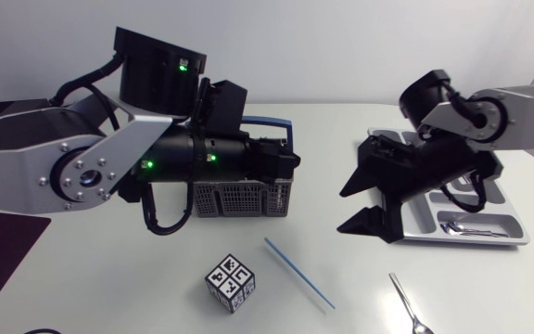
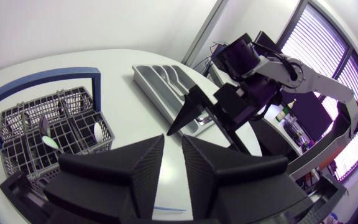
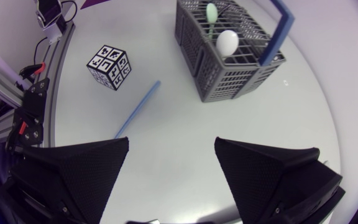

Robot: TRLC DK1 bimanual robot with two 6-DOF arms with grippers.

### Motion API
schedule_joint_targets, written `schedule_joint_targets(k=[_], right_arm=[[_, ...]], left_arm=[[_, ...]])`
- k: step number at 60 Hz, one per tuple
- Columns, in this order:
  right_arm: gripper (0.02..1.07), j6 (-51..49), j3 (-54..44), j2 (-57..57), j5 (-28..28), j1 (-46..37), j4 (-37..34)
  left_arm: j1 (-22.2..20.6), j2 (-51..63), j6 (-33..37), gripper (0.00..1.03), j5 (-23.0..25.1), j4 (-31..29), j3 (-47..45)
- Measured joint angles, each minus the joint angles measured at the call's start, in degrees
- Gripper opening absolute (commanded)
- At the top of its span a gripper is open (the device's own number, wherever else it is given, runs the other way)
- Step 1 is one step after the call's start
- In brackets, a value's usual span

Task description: Transfer all utensils from the basket to the drawer tray.

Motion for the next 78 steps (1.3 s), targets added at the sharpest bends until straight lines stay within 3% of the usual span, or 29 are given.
schedule_joint_targets(k=[14,24,40,49,58,71,78], right_arm=[[1.01,5.68,0.11,8.57,6.19,6.23,0.07],[0.91,12.44,0.83,13.07,11.02,14.03,1.05],[0.66,21.84,5.44,19.67,16.85,22.77,0.98],[0.43,26.45,8.63,23.37,18.16,24.79,-0.09],[0.41,29.51,10.86,26.49,19.58,25.07,-0.22],[0.18,30.34,11.39,28.76,20.83,24.50,-0.28],[0.14,28.30,11.30,28.76,20.87,24.02,-0.85]], left_arm=[[3.08,-1.79,3.61,0.35,0.04,-3.50,-0.66],[4.13,-6.54,9.40,0.40,0.04,-5.49,-4.57],[7.30,-12.52,15.54,0.46,0.04,-8.17,-9.51],[8.15,-15.80,17.16,0.46,0.04,-9.31,-12.07],[9.27,-17.84,18.25,0.46,0.02,-10.08,-13.31],[9.73,-19.93,18.29,0.46,0.04,-11.19,-14.25],[10.12,-20.61,18.32,0.46,0.04,-11.58,-14.71]])
